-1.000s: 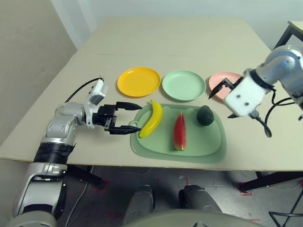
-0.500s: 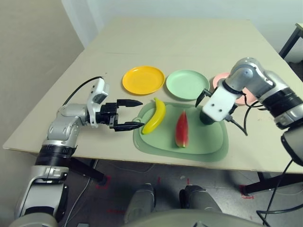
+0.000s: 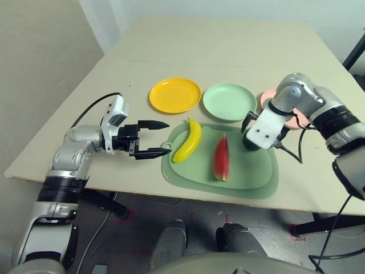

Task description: Place the fruits into color-matched plates.

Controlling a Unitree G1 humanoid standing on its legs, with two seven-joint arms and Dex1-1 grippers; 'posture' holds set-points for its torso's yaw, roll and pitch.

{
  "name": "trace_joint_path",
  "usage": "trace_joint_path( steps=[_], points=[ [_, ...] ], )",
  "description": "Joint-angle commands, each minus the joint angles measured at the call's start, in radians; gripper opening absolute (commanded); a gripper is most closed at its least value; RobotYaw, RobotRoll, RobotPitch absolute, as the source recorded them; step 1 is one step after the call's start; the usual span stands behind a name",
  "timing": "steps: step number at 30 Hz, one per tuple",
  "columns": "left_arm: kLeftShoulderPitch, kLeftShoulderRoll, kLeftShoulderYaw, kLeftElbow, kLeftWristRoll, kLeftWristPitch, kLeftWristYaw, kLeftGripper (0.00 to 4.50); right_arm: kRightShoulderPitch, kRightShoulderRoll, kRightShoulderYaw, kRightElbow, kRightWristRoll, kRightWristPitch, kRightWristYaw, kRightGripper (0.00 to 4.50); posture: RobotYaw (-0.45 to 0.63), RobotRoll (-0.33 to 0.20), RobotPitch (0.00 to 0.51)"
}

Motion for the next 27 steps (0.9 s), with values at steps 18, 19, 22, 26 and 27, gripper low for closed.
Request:
trace_joint_path(
  steps=[18,19,22,26,27],
  points=[
    [-0.014,0.016,0.006,0.082,0.033,-0.051,-0.056,4.50,-0.069,0.023,-0.015,0.099,0.008,0.004,0.012,2.99,0.07,0.000,0.071],
    [-0.021,0.014,0.006,0.091,0.036,-0.054,-0.058,4.50,-0.068,0.022,-0.013,0.096,0.012,0.006,0.012,2.99,0.07,0.000,0.069],
    [-0.035,0.008,0.005,0.107,0.044,-0.060,-0.062,4.50,-0.067,0.012,-0.001,0.078,0.039,0.026,0.012,2.99,0.07,0.000,0.067],
    [-0.043,0.002,0.004,0.113,0.049,-0.061,-0.063,4.50,-0.093,0.002,0.006,0.061,0.075,0.060,0.012,2.99,0.06,0.000,0.062],
    [-0.044,0.000,0.005,0.112,0.050,-0.059,-0.061,4.50,-0.107,0.002,0.004,0.064,0.079,0.072,0.012,2.99,0.06,0.000,0.062]
  ],
)
